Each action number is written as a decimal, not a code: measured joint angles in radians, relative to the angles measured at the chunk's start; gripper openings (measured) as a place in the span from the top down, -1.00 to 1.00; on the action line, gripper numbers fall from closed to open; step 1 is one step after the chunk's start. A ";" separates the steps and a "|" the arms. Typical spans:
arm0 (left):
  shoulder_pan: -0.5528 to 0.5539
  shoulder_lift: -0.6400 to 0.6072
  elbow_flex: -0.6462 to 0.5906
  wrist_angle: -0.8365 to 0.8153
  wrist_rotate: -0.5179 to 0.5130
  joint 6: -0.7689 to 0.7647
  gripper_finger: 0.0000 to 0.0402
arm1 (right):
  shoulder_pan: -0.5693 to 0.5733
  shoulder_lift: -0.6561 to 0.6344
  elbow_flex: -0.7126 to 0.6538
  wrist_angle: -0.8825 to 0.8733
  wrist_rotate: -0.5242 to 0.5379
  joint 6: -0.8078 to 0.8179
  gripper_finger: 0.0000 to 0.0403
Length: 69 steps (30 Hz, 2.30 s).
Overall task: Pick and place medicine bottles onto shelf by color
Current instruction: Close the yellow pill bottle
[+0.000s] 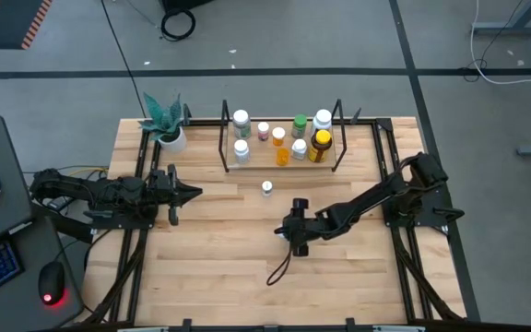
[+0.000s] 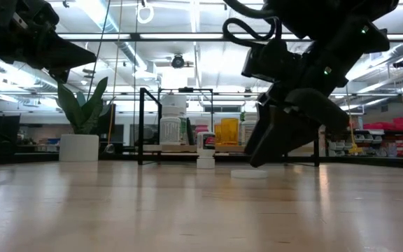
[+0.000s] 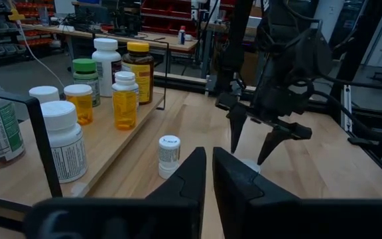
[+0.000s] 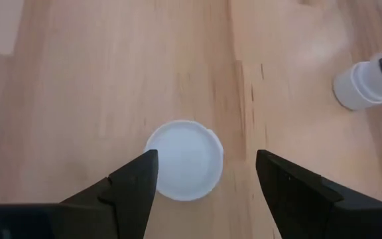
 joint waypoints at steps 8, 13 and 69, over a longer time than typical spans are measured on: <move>0.000 0.000 0.000 0.000 0.000 0.000 0.87 | 0.001 0.030 0.001 0.040 -0.013 0.004 -0.31; 0.000 0.000 0.000 0.000 0.000 0.000 0.88 | 0.004 0.045 0.000 0.037 -0.019 0.018 -0.31; 0.000 0.000 0.000 0.000 0.000 0.000 0.82 | -0.086 0.117 0.001 0.339 -0.076 -0.094 -0.31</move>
